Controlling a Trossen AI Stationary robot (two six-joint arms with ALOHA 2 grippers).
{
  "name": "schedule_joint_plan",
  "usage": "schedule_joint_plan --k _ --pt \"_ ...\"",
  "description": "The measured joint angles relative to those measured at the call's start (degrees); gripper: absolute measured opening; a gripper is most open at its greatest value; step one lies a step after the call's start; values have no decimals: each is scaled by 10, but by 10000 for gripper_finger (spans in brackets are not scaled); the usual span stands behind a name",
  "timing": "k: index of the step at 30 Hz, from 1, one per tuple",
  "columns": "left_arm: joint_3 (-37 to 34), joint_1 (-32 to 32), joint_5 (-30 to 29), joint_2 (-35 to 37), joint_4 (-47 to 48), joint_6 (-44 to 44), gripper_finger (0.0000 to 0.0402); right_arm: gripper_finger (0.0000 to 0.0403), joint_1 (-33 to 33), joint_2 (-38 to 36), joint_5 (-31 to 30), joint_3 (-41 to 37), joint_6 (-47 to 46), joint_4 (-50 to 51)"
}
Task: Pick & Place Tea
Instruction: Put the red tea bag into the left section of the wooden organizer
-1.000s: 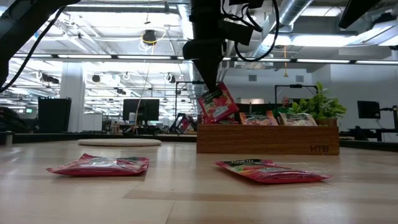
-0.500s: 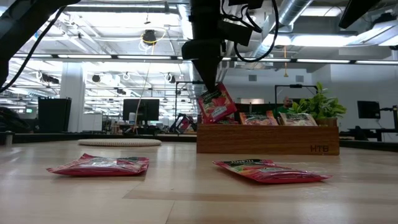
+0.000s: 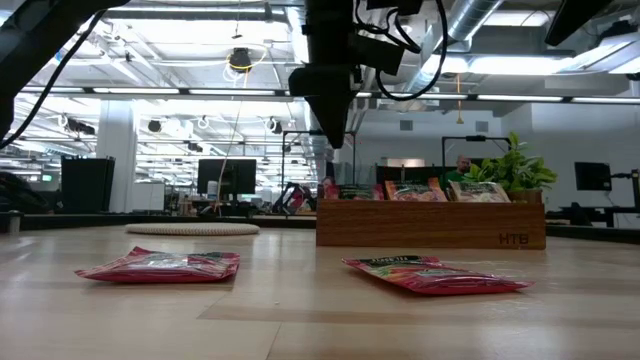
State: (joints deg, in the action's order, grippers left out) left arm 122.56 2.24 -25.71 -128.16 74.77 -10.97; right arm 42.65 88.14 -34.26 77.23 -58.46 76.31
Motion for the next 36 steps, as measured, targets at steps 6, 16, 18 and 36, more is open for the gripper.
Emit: schedule_joint_plan --k 6,16,18,36 --pt "0 0 -76 0 -1 2 74 75 0 0 0 0 0 0" --pt "48 40 125 12 145 256 74 75 0 0 0 0 5 3" --pt "50 54 192 13 142 289 74 75 0 0 0 0 5 5" --pt "-23 136 222 -5 78 373 74 75 1 0 14 0 30 -1"
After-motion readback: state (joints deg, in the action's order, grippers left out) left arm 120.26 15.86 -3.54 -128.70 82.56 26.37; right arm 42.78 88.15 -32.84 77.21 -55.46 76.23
